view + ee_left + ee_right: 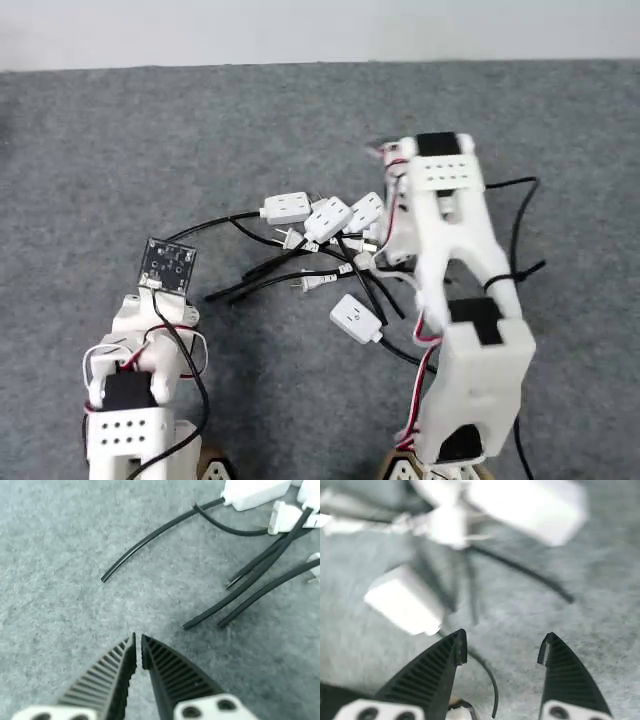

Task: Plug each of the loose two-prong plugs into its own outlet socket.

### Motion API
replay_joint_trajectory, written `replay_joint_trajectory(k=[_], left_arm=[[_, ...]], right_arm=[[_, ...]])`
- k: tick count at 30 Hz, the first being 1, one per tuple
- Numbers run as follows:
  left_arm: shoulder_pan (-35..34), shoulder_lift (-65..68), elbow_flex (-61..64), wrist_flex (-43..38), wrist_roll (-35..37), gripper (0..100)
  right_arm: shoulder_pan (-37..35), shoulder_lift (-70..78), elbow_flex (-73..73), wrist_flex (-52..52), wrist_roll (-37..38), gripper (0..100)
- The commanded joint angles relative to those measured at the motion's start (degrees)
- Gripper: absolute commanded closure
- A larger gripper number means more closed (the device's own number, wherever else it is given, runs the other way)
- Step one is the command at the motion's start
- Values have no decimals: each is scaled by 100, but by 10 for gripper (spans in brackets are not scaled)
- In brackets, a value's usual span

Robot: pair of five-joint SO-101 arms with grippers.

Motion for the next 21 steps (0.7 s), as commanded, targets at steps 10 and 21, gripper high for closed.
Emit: replay_joint_trajectory(k=[10,21], left_arm=[[-70,-422,101,-352,26,985],[-1090,-422,-84,-387,62,985]], right_arm=[[-1341,-1587,2338,-233,624,754],[-1736,-1604,2822,-1086,1222,757]])
